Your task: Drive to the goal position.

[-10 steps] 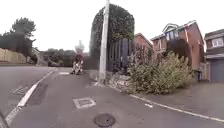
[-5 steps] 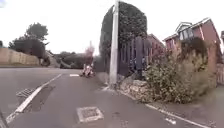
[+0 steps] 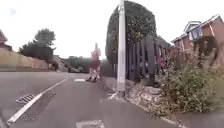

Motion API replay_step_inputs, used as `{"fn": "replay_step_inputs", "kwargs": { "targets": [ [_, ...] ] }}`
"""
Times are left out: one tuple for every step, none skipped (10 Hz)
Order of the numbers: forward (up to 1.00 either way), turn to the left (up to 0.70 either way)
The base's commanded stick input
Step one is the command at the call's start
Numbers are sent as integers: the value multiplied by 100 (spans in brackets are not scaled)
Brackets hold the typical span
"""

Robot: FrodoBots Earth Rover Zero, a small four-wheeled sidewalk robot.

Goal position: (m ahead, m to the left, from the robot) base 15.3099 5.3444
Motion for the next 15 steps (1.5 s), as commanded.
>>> {"fn": "replay_step_inputs", "kwargs": {
  "targets": [
    [98,39],
    [98,39],
    [98,39],
    [98,39],
    [98,39],
    [98,39],
    [98,39],
    [98,39],
    [98,36],
    [98,0],
    [98,0],
    [98,0],
    [98,0],
    [98,0],
    [98,3]
  ]
}}
